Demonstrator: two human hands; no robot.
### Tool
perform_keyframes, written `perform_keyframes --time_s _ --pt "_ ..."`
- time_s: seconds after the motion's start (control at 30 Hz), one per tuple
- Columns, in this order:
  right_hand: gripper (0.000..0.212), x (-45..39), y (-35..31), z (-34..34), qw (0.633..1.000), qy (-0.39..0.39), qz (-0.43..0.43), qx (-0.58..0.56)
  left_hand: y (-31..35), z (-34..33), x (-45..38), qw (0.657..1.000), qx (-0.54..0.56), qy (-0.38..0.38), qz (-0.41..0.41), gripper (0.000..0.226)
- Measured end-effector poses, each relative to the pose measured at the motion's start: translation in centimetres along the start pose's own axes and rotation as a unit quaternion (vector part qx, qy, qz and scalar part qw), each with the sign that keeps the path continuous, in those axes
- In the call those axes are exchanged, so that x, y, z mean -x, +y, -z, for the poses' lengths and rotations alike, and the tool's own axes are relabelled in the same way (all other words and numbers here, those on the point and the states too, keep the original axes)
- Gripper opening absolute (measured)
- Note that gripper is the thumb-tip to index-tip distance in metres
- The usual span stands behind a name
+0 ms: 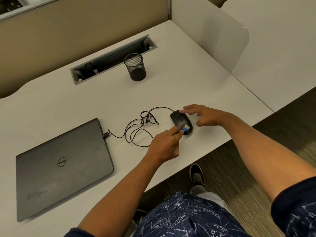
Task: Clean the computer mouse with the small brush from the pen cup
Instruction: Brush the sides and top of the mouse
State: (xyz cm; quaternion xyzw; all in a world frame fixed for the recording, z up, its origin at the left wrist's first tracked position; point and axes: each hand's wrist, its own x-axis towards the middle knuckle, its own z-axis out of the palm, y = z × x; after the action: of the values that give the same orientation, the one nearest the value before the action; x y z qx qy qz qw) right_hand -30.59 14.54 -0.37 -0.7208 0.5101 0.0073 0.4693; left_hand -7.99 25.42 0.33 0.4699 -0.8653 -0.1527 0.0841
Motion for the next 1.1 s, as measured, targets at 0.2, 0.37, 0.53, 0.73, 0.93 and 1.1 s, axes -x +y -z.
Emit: perform_keyframes --time_s 0.2,0.37,0.53,0.73,0.93,1.1 --pt "0.093 -0.3 0.5 -0.2 1.0 0.009 0.002 0.006 -0.4 -0.6 0.0 0.999 0.009 -0.036 -0.03 0.04" --pt "0.09 -0.5 0.9 -0.4 1.0 0.024 0.014 -0.005 -0.5 -0.6 0.1 0.996 0.071 0.05 0.031 0.029" --pt "0.065 -0.4 1.0 -0.9 0.987 0.146 0.042 -0.046 -1.2 -0.1 -0.8 0.948 0.218 0.144 0.183 0.022" --pt "0.012 -0.3 -0.8 -1.4 0.92 0.366 0.077 -0.12 -1.8 0.8 -2.7 0.805 0.439 0.215 0.335 0.026" --pt "0.024 -0.8 -3.6 -1.7 0.946 0.259 0.112 -0.163 -1.4 1.7 -5.2 0.761 0.494 0.24 0.344 0.02" --pt "0.036 -1.6 -5.3 -1.8 0.952 0.228 0.113 -0.168 -1.7 2.1 -7.1 0.751 0.488 0.215 0.39 0.014"
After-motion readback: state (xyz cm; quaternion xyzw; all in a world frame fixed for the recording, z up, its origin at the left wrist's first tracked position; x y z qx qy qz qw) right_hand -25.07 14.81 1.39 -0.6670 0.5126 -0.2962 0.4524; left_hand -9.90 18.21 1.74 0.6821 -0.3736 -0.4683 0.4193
